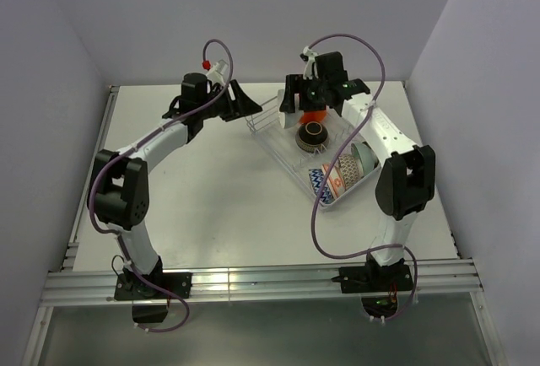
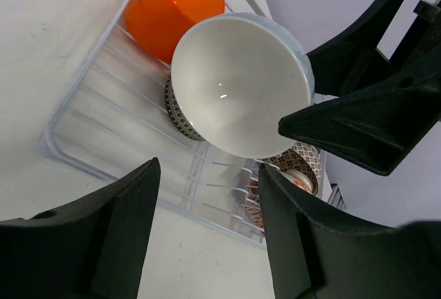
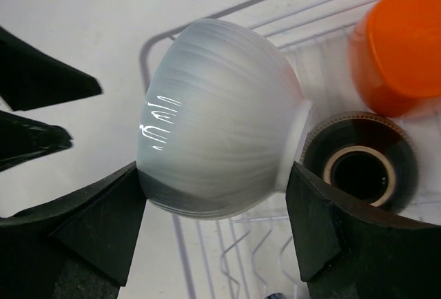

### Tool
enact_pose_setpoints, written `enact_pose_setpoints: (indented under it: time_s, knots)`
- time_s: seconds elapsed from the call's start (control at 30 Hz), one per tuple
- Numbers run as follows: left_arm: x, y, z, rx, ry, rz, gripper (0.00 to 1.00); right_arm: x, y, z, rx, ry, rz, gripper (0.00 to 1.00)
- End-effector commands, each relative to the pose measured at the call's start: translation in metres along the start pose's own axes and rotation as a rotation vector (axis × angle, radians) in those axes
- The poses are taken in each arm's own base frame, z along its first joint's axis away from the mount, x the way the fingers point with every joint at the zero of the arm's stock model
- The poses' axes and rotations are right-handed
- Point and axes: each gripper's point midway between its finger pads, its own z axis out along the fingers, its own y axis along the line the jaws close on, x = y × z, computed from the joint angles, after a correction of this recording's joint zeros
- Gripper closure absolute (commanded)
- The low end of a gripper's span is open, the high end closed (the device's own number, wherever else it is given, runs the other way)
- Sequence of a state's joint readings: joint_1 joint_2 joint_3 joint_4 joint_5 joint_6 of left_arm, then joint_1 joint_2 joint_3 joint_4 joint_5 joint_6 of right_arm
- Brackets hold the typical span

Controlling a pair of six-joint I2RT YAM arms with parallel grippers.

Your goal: Load the bowls into the dish rack

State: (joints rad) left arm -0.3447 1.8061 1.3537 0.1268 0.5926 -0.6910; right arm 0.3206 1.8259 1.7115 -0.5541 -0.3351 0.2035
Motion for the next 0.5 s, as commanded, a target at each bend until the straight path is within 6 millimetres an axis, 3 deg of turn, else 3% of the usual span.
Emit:
enact_pose_setpoints:
  time_s: [0.0,0.2,0.3,0.47]
  knots:
    - [-0.018,-0.003,0.006,-0.021,-0.039,0.032,0.36,-0.024,-0.006,0.003,0.052,-0.098,-0.131,1.00]
    - [-0.026,0.011,0.019,-0.109,-0.053,0.050,0.38,-0.016,-0.018,0.019,0.105,-0.085,-0.192,1.00]
    - [-0.028,0.030,0.022,-0.207,-0.070,0.030,0.45,-0.015,-0.022,0.025,0.127,-0.082,-0.217,1.00]
    - [-0.024,0.067,0.016,-0.401,-0.069,-0.004,0.46,-0.009,-0.022,0.034,0.156,-0.062,-0.294,1.00]
